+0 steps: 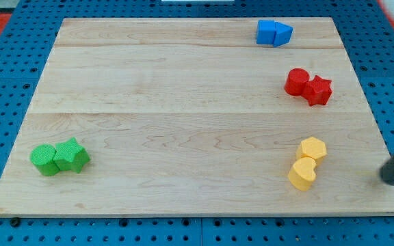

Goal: Push the yellow heart to the top left side of the board

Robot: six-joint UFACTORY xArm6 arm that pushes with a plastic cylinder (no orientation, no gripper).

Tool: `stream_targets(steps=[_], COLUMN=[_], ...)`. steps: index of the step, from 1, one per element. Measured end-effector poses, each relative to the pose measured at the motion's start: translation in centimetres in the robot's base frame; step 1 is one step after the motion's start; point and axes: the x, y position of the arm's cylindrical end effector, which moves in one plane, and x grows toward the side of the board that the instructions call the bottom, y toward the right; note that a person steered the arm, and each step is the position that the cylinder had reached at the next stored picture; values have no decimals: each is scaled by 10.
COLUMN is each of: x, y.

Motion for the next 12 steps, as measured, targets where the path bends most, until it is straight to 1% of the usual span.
stream_targets(steps=[1, 2, 3, 4, 5, 6, 7, 8, 9, 12], x=[-2, 5, 0, -42, -58, -63, -88, -105, -105, -104], y=[-63, -135, -195, -204, -172, -131, -137, -174, -187, -181])
